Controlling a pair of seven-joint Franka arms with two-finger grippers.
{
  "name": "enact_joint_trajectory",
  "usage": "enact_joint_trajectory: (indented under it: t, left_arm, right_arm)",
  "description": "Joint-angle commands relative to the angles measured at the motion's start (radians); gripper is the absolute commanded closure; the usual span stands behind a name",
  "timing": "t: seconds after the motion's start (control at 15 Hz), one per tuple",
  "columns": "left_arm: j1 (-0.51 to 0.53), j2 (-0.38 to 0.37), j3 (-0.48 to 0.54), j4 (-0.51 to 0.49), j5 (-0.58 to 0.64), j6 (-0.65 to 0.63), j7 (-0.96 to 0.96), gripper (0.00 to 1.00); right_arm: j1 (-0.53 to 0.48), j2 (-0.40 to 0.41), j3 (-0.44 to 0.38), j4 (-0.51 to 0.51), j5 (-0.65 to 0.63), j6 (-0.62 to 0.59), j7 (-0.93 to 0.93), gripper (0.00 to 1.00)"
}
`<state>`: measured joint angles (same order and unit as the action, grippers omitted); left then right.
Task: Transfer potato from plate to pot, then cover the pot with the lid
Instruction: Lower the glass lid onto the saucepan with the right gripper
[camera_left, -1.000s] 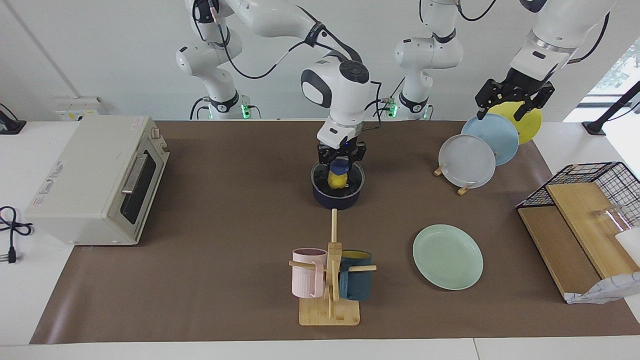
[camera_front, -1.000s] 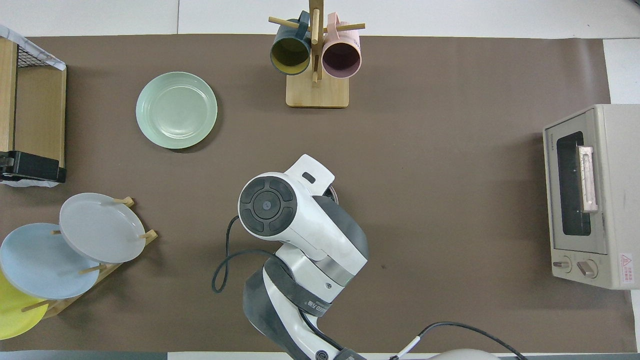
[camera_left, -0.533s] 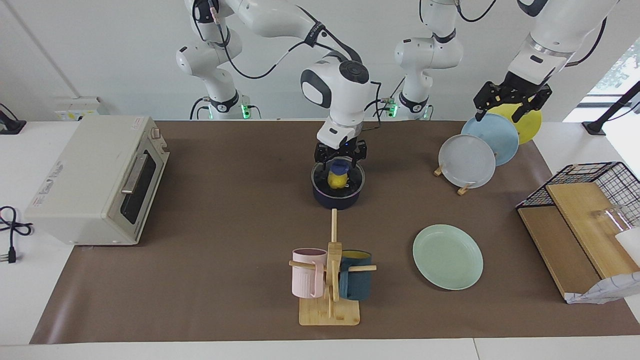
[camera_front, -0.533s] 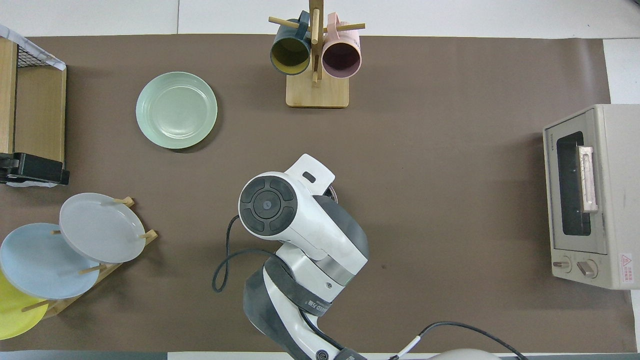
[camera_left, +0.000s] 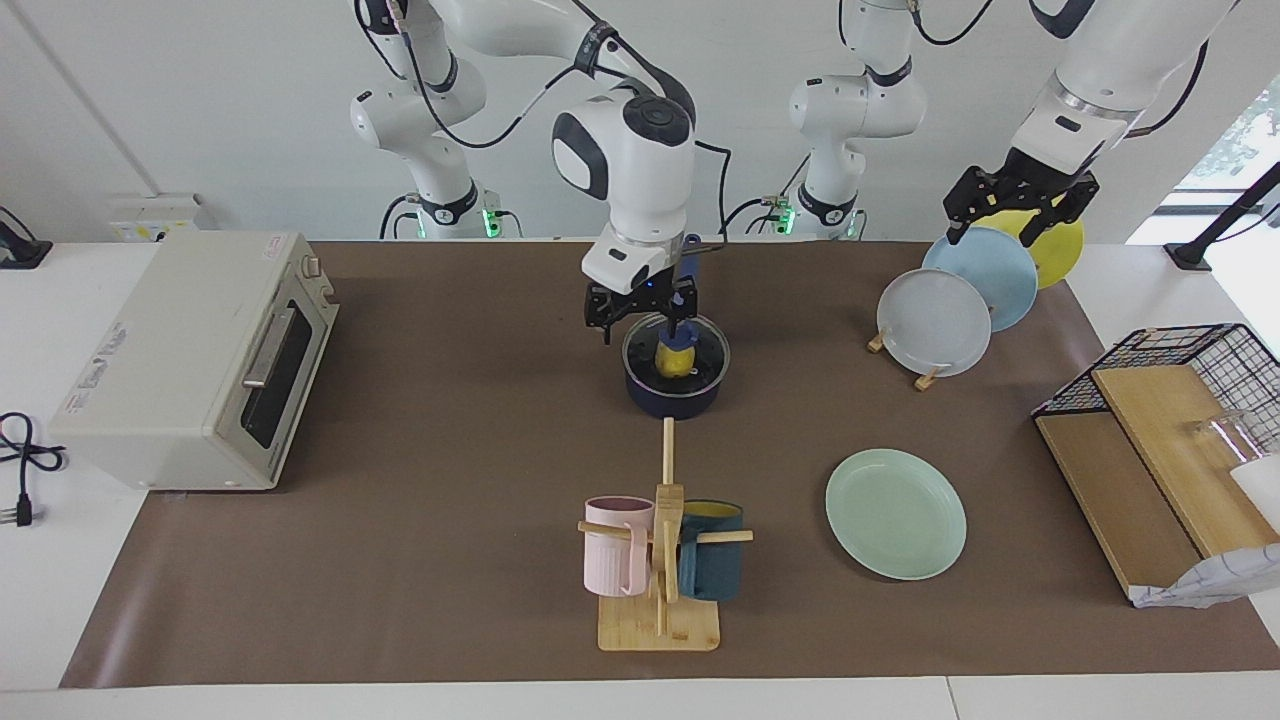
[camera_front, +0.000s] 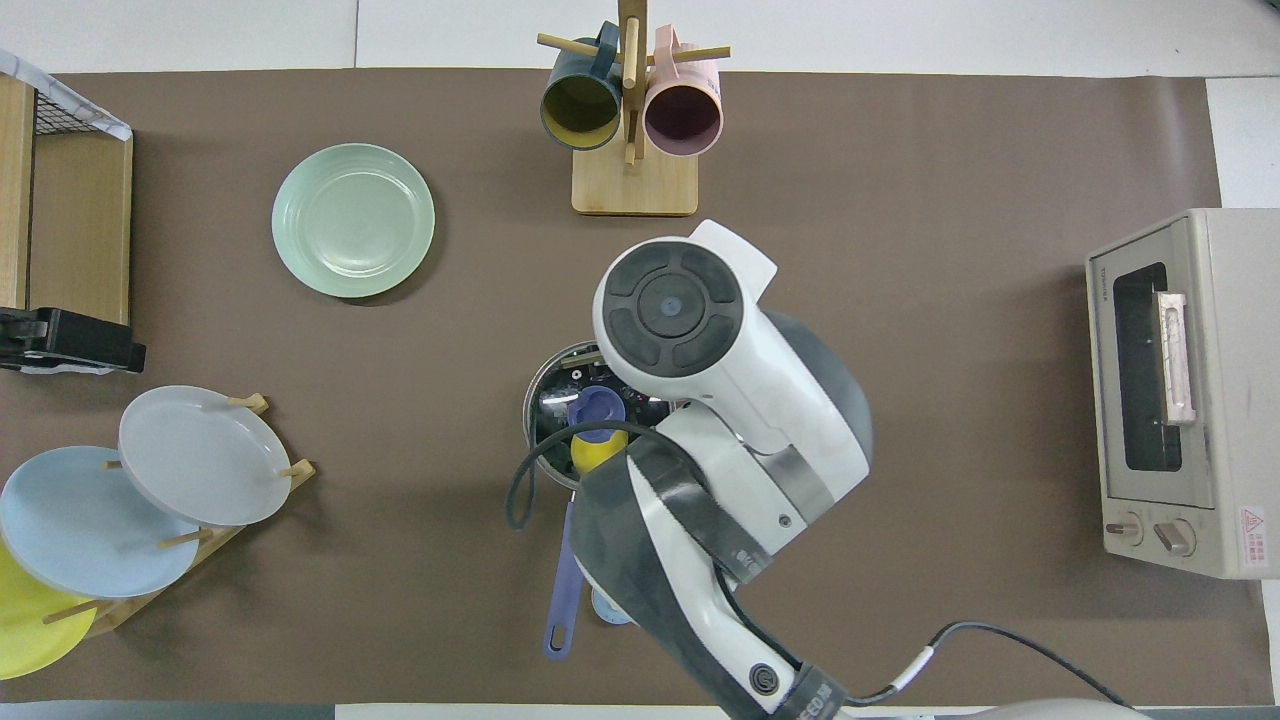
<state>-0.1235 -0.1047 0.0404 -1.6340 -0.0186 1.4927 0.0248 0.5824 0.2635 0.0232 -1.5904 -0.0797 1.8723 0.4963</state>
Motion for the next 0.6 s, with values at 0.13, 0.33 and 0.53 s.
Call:
enact_joint_trajectory:
  t: [0.13,0.33,0.53]
  left_arm:
    - [-0.004,-0.027,0.000,-0.029,-0.011,0.009,-0.017,0.00]
    - [-0.005,-0.026,0.000,-0.026,-0.012,0.012,-0.026,0.00]
    - [-0.007,-0.029,0.000,-0.035,-0.012,0.011,-0.028,0.00]
  right_arm:
    - [-0.134,-0.020,0.006,0.131,-0.006,-0.200,-0.192,0.00]
    - [-0.254,-0.041,0.003,0.214,0.000,-0.329,-0.342,0.00]
    - [-0.445,-0.087,0.009,0.230,0.079,-0.357,-0.430,0.00]
